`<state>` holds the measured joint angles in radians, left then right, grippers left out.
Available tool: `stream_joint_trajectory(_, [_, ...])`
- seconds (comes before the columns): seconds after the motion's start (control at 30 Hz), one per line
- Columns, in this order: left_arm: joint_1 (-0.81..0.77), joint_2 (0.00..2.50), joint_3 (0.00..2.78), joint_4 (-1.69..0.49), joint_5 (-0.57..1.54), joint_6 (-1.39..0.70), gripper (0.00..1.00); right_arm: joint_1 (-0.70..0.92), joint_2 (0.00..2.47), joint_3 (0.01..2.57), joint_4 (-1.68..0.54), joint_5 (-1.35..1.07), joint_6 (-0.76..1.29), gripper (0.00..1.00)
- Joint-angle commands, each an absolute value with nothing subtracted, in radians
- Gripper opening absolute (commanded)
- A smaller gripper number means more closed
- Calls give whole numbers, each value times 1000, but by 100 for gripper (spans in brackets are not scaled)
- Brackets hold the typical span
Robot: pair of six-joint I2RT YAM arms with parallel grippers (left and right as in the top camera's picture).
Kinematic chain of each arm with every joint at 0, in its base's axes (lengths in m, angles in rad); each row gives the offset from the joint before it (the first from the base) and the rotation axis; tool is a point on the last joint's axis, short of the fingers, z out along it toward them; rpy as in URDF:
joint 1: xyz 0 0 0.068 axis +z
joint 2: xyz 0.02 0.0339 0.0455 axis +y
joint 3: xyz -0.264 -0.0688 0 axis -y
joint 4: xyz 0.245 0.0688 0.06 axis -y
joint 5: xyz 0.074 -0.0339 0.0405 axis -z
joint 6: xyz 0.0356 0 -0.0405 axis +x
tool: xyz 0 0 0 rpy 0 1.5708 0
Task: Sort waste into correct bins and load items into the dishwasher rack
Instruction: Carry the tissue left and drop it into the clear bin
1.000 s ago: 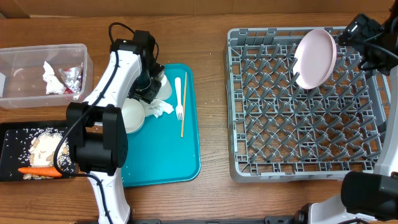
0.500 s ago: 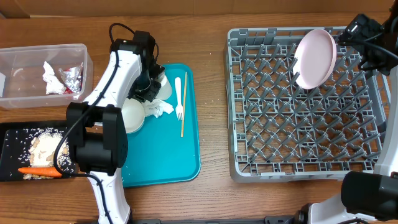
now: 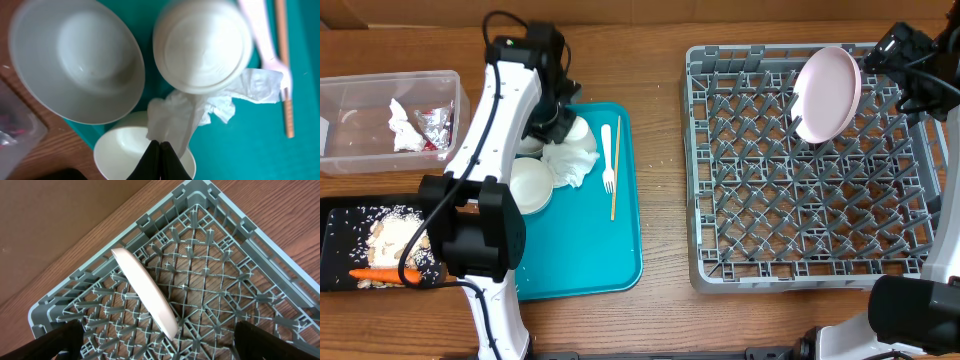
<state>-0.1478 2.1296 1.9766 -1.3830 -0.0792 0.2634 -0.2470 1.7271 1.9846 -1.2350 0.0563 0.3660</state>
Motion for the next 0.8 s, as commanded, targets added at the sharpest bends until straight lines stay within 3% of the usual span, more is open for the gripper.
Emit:
stream_joint_trajectory(0.0, [-127,2118,2084,-1412,-17,236,4,-245,1719,1996,-1233,59,368,100])
stream_joint_trajectory(0.43, [36,2118,2377,-1473,167,108,4,-245,1719,1996,-1233,59,368,100])
stream_joint_trajectory(0.77, [260,2119,2424,-1298,192,-76,4,-245,1719,1996,-1233,59,368,100])
